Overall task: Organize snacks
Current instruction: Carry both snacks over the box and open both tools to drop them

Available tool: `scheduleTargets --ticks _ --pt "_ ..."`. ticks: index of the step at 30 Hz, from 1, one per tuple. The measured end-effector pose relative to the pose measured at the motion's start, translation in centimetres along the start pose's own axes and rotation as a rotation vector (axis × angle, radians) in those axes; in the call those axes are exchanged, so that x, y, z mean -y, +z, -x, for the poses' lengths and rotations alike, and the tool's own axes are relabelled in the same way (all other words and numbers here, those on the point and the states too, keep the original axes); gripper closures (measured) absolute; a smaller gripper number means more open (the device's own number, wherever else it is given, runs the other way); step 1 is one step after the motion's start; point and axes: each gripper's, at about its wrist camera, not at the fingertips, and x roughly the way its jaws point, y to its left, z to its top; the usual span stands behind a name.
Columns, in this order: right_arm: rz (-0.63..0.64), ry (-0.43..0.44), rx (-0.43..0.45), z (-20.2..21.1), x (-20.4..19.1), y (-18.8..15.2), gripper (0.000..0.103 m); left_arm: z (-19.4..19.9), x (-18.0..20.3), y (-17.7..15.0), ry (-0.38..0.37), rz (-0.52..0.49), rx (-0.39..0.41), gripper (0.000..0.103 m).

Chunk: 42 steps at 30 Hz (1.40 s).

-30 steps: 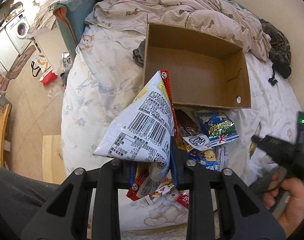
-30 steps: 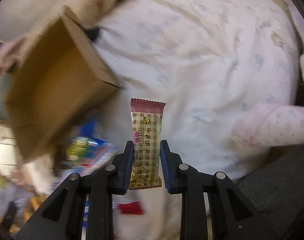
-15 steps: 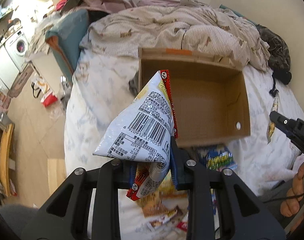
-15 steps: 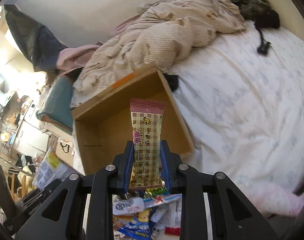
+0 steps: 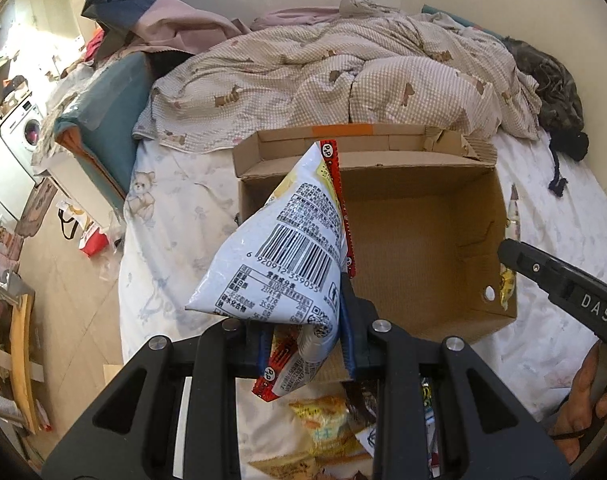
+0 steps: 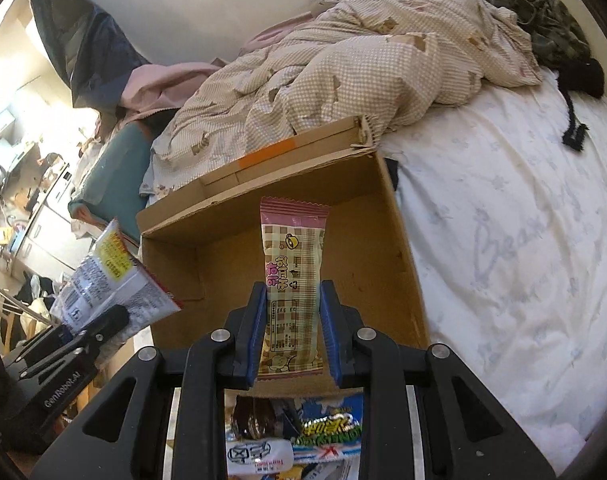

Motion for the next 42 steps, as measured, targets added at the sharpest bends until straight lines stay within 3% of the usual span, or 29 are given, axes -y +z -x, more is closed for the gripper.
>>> scheduleTargets --ticks 14,22,32,35,37,38,40,42 --pt "0.035 -0.018 -0.068 -4.6 0.5 0.0 0.076 -5.8 0.3 -0.5 -0.022 -0.049 -0.026 0.079" --pt "0.042 -0.033 -0.157 -7.1 0.4 -1.0 0.075 -7.2 0.2 -0.8 -0.010 -0.048 -0.046 0.076" --pt "0.018 -0.035 -0.159 -7.1 1.0 -1.1 0.074 -7.4 0.4 -0.7 -0.019 -0.039 -0.050 0.074" --pt "0.013 -0.043 -0.147 -6.9 1.1 -0.9 0.072 -7.2 0.6 -0.8 -0.035 -0.042 -0.047 0.055" --pt "0.009 -0.050 -0.137 -6.7 1.2 -0.8 0.072 -6.8 0.7 -0.8 -0.045 -0.046 -0.036 0.034" --pt "0.007 -0.053 -0.136 -6.6 1.3 -0.8 0.070 -6.4 0.9 -0.8 -0.052 -0.049 -0.021 0.031" --pt "-0.001 -0.064 -0.133 -6.5 1.6 -0.7 0.062 -5.8 1.2 -0.8 -0.069 -0.068 0.009 0.024" --pt "-0.017 -0.060 -0.123 -6.1 1.7 -0.6 0.040 -5.4 1.5 -0.9 -0.062 -0.087 0.027 0.021"
